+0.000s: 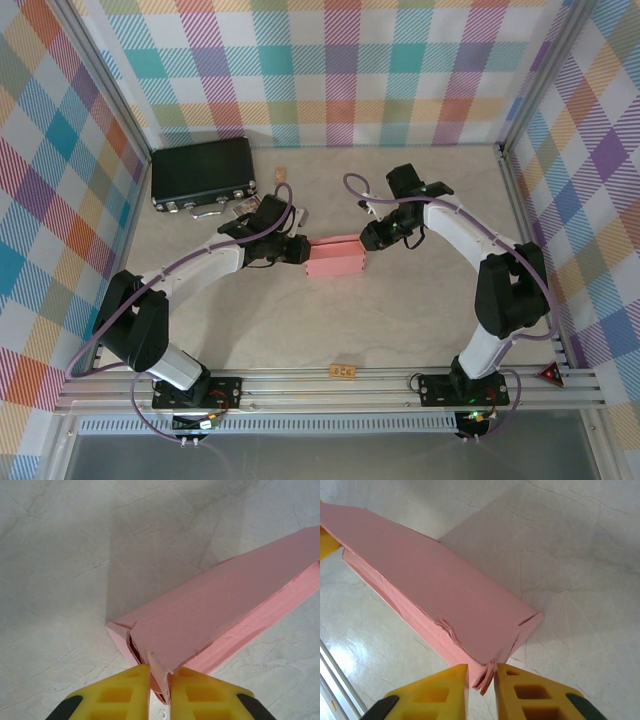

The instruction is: Fold the paper box

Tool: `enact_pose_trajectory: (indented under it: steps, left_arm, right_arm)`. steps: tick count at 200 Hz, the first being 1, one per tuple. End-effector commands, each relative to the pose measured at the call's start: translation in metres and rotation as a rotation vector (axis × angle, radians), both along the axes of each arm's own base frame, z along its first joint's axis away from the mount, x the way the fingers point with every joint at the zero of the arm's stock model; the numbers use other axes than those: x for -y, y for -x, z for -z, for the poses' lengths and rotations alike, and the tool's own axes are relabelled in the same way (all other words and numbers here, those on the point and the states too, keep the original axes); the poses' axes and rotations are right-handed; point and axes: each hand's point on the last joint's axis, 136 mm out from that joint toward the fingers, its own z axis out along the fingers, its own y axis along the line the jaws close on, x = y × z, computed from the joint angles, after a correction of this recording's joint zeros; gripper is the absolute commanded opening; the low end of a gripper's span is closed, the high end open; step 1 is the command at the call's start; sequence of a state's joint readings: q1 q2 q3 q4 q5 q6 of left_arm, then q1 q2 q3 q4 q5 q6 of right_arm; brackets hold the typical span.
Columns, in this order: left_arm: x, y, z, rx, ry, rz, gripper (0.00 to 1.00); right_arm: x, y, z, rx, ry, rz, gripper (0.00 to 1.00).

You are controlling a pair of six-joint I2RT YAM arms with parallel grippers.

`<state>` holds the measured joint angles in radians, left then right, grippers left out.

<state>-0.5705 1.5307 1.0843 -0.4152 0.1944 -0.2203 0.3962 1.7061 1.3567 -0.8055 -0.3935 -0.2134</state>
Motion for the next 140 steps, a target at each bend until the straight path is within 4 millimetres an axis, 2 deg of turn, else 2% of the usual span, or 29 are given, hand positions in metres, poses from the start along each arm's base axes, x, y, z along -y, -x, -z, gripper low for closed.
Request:
enact_pose_trajectory:
  steps: [1, 95, 140]
  left_arm:
    - [0.003, -0.003, -0.003, -0.011, 0.026, 0.001, 0.17]
    - [0.004, -0.004, -0.004, -0.009, 0.027, 0.001, 0.21]
    - [0.004, -0.004, -0.004, -0.009, 0.028, 0.005, 0.22]
  right_arm:
    - [-0.010, 0.006, -0.007, -0.035, -0.031, -0.015, 0.24]
    - [-0.015, 0.008, -0.013, -0.072, -0.062, -0.012, 0.17]
    - [-0.020, 0.009, -0.013, -0.127, -0.076, -0.002, 0.17]
